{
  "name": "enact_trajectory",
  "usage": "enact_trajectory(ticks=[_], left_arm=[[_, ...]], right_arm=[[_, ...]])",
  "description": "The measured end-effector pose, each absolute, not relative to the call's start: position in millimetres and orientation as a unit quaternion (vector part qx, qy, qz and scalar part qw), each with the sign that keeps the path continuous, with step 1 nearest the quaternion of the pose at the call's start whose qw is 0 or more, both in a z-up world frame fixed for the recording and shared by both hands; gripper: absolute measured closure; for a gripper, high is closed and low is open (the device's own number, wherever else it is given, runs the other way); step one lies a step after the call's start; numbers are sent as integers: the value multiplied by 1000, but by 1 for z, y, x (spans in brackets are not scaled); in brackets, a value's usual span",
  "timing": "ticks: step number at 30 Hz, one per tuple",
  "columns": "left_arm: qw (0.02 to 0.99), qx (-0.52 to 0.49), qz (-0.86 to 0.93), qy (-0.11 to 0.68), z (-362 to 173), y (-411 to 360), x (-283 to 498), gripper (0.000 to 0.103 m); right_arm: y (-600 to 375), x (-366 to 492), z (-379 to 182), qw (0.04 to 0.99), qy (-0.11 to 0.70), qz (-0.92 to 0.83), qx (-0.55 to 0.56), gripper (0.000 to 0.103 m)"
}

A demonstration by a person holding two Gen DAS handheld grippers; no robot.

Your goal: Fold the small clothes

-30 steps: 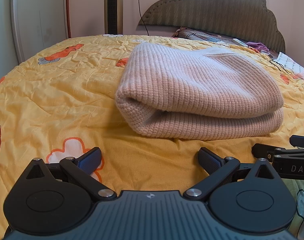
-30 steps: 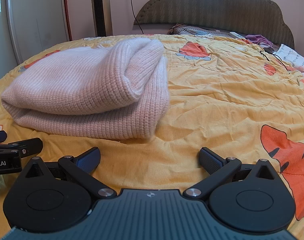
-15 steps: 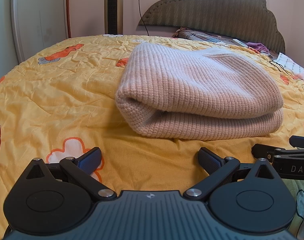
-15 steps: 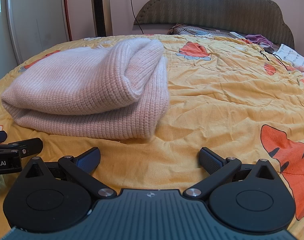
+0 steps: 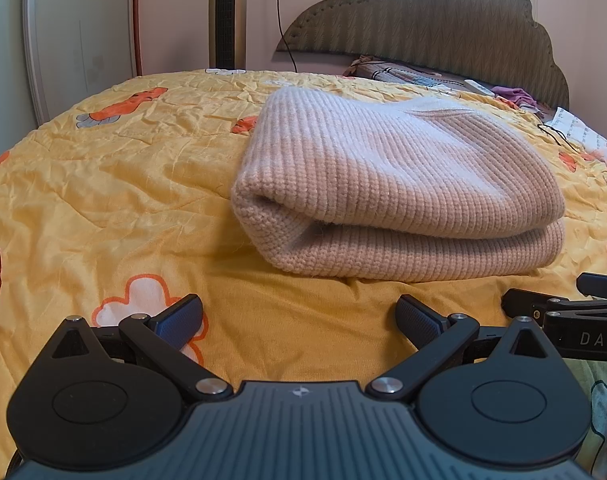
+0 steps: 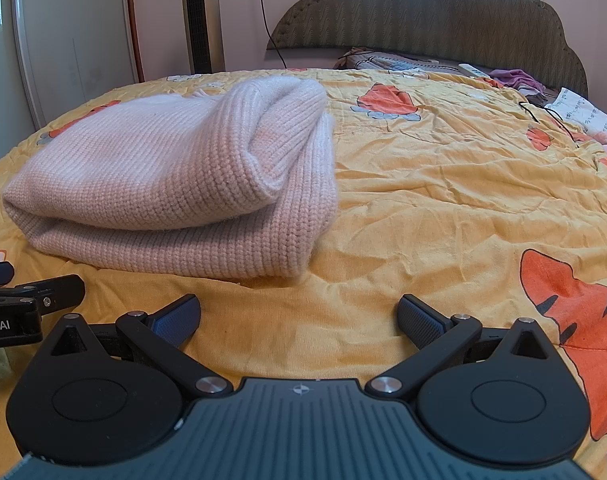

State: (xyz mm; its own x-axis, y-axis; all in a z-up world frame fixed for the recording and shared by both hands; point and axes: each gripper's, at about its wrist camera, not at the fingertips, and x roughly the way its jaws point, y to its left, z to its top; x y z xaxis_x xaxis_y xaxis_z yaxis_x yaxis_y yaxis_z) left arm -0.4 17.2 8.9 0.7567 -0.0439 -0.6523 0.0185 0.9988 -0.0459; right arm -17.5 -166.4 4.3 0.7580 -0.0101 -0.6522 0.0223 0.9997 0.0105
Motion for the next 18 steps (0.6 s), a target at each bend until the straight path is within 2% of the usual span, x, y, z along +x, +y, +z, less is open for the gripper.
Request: enact_trajectory(ticks=[18], left_arm=[[937,-19,-16,348,9,17,-1,0]], right_arm=[[-167,-18,4,938,348,-9,9,1]])
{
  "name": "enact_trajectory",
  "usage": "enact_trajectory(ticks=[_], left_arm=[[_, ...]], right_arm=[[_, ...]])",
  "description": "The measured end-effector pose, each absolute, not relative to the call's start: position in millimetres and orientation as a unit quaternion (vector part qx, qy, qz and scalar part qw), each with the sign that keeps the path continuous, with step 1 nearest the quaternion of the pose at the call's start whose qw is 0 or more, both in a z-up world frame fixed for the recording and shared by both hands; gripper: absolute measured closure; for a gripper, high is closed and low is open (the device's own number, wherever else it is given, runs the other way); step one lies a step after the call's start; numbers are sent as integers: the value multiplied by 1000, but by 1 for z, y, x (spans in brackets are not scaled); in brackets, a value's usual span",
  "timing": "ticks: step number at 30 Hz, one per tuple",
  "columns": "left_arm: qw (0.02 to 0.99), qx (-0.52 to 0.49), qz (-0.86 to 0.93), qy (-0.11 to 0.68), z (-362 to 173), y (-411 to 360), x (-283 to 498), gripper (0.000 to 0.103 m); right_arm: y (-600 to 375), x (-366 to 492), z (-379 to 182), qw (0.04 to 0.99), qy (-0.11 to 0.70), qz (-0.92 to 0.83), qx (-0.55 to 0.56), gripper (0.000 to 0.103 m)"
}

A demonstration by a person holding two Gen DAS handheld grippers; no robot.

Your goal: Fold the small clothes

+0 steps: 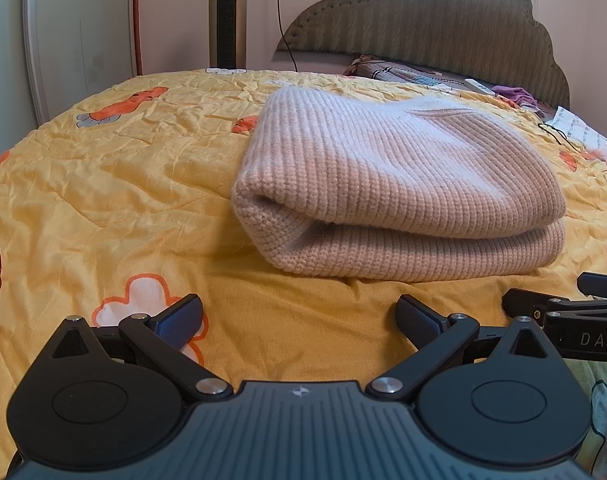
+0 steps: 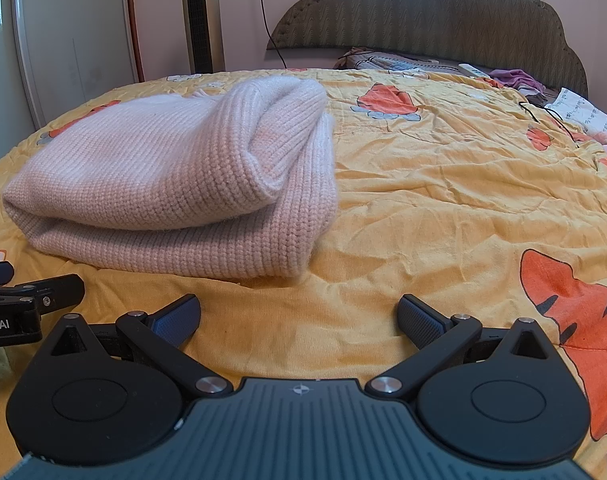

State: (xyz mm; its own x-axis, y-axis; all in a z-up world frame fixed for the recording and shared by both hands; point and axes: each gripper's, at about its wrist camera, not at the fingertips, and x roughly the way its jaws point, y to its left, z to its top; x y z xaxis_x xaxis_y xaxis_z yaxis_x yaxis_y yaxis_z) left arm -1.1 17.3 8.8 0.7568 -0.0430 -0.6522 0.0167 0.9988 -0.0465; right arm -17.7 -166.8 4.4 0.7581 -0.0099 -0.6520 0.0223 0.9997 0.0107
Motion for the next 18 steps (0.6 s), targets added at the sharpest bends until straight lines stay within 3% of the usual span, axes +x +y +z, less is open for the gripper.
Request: enact_trajectory(ticks=[18], left_arm=[[933,1,-13,360,8,11,2,0]], right_arm=[[-166,-18,4,938,347,-9,10,1]])
